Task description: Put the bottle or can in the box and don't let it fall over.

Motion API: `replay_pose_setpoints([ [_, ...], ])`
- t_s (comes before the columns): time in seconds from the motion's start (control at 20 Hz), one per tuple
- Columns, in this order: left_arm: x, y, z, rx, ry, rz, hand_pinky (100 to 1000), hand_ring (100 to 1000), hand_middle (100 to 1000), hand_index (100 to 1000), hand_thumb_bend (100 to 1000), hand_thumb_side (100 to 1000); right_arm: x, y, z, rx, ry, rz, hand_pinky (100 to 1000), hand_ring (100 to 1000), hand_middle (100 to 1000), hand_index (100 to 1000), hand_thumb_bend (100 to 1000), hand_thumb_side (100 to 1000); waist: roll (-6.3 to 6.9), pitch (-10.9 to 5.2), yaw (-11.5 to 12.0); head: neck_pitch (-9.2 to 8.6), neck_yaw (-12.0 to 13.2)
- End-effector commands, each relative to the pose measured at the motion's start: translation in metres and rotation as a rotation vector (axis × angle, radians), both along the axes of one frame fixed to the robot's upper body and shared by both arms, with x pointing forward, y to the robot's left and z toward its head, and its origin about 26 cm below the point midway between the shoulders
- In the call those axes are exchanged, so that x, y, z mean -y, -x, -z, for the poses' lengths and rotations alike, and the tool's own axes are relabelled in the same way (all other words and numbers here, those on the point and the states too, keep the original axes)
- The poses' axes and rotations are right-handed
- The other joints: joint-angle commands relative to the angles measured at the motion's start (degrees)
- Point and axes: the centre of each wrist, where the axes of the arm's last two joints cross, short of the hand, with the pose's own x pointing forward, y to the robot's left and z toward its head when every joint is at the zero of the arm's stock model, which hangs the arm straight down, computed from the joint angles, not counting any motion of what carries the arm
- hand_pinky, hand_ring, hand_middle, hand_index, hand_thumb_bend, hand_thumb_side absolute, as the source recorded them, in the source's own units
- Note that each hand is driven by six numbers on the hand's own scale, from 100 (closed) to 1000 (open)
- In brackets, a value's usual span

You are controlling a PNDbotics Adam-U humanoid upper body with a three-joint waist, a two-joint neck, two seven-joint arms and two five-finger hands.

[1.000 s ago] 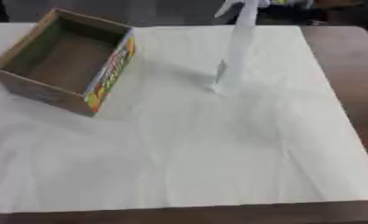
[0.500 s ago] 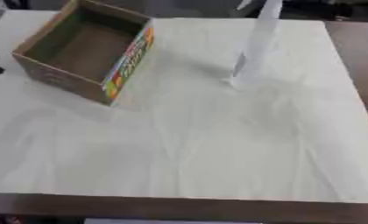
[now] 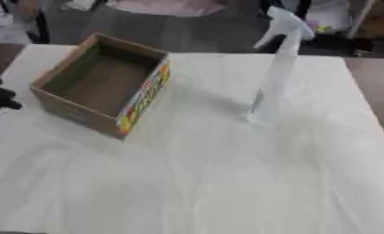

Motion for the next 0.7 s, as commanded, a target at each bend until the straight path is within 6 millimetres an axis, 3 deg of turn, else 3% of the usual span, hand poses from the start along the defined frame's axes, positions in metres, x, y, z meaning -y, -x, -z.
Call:
replay_pose_setpoints([
  [0.05, 0.001, 0.001, -0.008, 0.028, -0.017, 0.007, 616, 664, 673, 906, 117, 775, 0.012, 0.009, -0.025, -0.018, 0.116, 0.037, 827, 1000, 830, 893, 100, 300, -0.16, -0.69, 0.0, -0.71, -1.4],
  [0.35, 0.001, 0.002, -0.007, 0.017, -0.022, 0.006, 615, 663, 672, 906, 117, 777, 0.024, 0.003, -0.032, -0.159, 0.319, 0.021, 830, 1000, 836, 891, 100, 448, -0.41, -0.79, 0.0, -0.60, -3.2],
  [0.7, 0.000, 0.003, -0.006, 0.007, -0.027, 0.006, 613, 663, 670, 906, 117, 777, 0.044, -0.011, -0.043, -0.359, 0.552, 0.023, 826, 1000, 838, 884, 100, 484, -0.70, -1.43, -0.5, 0.82, -3.5],
])
